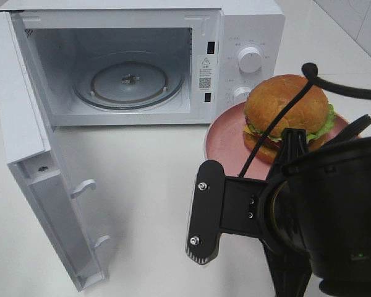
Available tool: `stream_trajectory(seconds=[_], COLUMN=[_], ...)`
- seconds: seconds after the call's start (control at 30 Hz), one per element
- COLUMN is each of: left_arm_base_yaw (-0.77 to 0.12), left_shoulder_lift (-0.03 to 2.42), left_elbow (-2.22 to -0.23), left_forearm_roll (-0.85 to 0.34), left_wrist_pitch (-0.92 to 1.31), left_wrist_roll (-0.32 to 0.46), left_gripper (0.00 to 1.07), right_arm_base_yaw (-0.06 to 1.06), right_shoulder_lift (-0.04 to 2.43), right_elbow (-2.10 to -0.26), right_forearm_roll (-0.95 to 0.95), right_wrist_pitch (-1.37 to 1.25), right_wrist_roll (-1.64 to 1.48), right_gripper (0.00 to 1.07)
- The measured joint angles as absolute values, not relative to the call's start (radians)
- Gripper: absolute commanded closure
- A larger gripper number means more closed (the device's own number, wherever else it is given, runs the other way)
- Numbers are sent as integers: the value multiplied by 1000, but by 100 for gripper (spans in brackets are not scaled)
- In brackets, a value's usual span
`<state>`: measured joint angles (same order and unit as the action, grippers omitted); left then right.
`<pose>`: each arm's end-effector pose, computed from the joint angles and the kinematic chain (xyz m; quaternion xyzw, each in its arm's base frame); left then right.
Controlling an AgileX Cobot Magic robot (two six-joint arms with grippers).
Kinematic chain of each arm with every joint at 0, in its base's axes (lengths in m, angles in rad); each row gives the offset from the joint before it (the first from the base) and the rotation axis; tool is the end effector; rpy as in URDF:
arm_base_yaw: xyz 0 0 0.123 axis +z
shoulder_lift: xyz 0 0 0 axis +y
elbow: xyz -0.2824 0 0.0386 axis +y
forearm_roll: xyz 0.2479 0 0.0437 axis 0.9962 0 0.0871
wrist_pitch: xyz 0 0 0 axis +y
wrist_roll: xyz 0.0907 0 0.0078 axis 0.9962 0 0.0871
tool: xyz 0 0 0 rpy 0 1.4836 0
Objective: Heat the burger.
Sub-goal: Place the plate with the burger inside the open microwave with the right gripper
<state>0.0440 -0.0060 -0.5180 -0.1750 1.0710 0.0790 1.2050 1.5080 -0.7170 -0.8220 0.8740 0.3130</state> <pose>-0.0084 -0.0143 0.2823 0.0197 0.8462 -0.0548 0.5297 0.1336 0.2057 0.1877 -0.6277 0.7160 -0.2239 0.2079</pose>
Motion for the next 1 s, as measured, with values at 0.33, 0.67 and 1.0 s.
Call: stream_trajectory(seconds=[0.33, 0.67, 1.0], left_arm_base_yaw=[44, 44, 44], left_shoulder_lift=[-6, -6, -6], left_elbow=[-518, -518, -518], left_forearm_roll=[-175, -175, -175], left_wrist_pitch=[1071, 1071, 1071], left_wrist_roll=[79, 79, 79], left_gripper=[9, 9, 9], right_arm_base_yaw=[1205, 1205, 1205], right_shoulder_lift=[1508, 1508, 1508], right_elbow=[-717, -717, -717], right_forearm_roll=[-837, -860, -861], right_wrist_pitch=[787, 701, 644], right_wrist_roll=[226, 73, 16], right_gripper=[107, 107, 107])
